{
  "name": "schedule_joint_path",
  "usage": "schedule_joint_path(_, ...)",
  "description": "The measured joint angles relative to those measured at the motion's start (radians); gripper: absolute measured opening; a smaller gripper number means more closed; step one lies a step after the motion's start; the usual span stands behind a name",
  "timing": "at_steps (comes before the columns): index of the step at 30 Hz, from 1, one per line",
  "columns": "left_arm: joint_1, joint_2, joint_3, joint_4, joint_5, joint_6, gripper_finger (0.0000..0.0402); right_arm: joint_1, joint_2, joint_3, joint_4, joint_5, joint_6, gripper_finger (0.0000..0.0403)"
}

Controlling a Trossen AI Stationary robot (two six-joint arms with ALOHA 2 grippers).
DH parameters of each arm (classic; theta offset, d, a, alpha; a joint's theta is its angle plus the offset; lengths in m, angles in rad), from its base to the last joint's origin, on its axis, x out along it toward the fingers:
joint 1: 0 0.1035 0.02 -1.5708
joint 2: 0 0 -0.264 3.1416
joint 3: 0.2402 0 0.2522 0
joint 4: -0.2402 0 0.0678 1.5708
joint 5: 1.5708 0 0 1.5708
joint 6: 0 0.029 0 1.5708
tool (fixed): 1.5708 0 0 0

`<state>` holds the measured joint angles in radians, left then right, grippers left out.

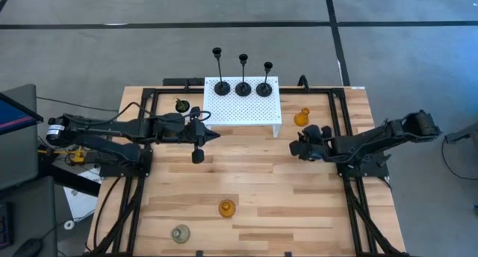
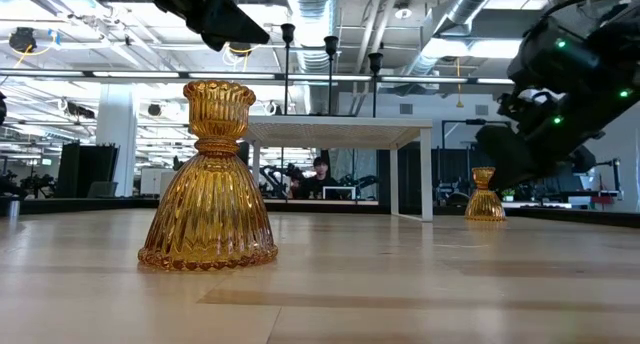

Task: Pick & Place candle stick holders
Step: Put the top yellow glass candle holder on the shelf

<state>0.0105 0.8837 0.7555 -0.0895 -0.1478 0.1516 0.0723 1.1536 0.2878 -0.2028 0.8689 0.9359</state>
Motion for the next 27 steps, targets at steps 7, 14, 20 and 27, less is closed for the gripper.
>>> schedule_joint_path(7, 0.0, 0.0, 0.0, 0.0, 0.0, 0.0, 0.0008, -0.043, 0.007, 0.0, 0.033, -0.015, 0.0, 0.0216)
schedule_joint_path(14, 0.0, 0.0, 0.0, 0.0, 0.0, 0.0, 0.0008, -0.148, 0.007, 0.0, 0.081, -0.015, -0.001, 0.0319)
schedule_joint_path(20, 0.0, 0.0, 0.0, 0.0, 0.0, 0.0, 0.0008, -0.266, 0.007, 0.0, 0.091, -0.019, -0.036, 0.0347)
schedule_joint_path(27, 0.0, 0.0, 0.0, 0.0, 0.0, 0.0, 0.0008, -0.354, 0.007, 0.0, 0.27, -0.09, -0.207, 0.0328)
